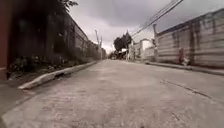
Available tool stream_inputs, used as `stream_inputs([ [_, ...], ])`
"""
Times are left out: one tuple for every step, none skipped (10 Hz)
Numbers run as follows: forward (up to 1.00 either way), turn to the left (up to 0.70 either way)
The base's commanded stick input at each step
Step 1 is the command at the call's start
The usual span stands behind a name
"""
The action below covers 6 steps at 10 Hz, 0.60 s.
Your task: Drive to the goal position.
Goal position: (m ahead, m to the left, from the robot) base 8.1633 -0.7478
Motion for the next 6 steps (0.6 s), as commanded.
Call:
stream_inputs([
  [1.00, -0.28],
  [1.00, 0.00],
  [1.00, 0.00],
  [1.00, 0.00],
  [1.00, 0.00],
  [1.00, 0.00],
])
